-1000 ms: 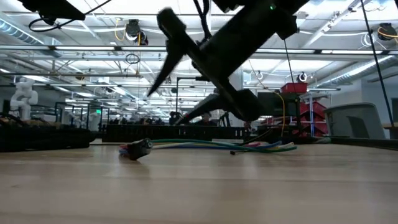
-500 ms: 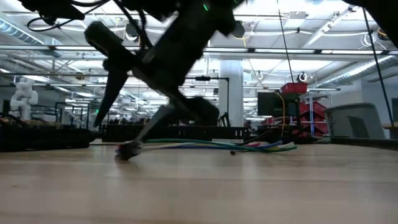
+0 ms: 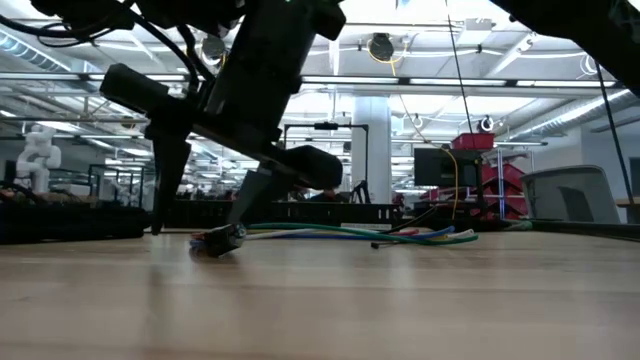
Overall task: Ziptie cables
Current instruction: Wrap the cable wires using a zip tie
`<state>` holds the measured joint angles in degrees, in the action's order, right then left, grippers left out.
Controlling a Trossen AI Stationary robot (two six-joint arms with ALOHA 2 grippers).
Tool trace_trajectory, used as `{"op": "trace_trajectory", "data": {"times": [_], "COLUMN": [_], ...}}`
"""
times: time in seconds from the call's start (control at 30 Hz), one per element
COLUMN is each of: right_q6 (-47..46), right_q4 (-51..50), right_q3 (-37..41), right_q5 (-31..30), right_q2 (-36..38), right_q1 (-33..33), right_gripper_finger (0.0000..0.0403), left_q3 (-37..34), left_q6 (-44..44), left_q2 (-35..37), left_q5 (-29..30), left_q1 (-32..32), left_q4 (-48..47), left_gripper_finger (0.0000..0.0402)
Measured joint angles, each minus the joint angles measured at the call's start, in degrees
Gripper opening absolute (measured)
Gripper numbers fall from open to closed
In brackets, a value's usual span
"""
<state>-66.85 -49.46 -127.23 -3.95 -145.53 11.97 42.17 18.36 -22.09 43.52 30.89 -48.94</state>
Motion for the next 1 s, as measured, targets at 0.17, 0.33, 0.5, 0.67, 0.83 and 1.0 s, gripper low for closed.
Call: {"op": "trace_trajectory", "data": {"times": [0.17, 0.33, 0.5, 0.67, 0.83, 1.0], "right_q6": [0.0, -1.14, -1.68, -0.79, 0.11, -2.43], "right_q4": [0.49, 0.42, -0.14, -0.41, -0.18, 1.6], "right_q3": [-0.01, -0.12, -0.21, -0.08, 0.03, 0.19], "right_q5": [-0.96, -3.05, -4.9, -7.58, -8.52, -7.9], "right_q2": [-0.41, -2.14, -2.91, -2.99, -3.08, -3.08], "right_q1": [-0.11, -0.89, -3.18, -5.11, -4.4, -4.21], "right_gripper_finger": [0.0249, 0.0247, 0.0231, 0.021, 0.0201, 0.0201], "left_q3": [0.02, 0.02, 0.04, 0.04, 0.04, 0.04], "left_q6": [0.68, 0.39, 0.44, 0.42, 0.42, 0.42], "left_q2": [0.0, 0.0, 0.0, 0.0, 0.0, 0.0], "left_q5": [-0.06, -0.05, -0.03, -0.03, -0.03, -0.03], "left_q1": [-0.02, -0.01, -0.02, 0.0, 0.0, 0.0], "left_q4": [-0.01, -0.36, -0.8, -0.88, -1.06, -1.08], "left_gripper_finger": [0.0, 0.0, 0.0, 0.0, 0.0, 0.0]}}
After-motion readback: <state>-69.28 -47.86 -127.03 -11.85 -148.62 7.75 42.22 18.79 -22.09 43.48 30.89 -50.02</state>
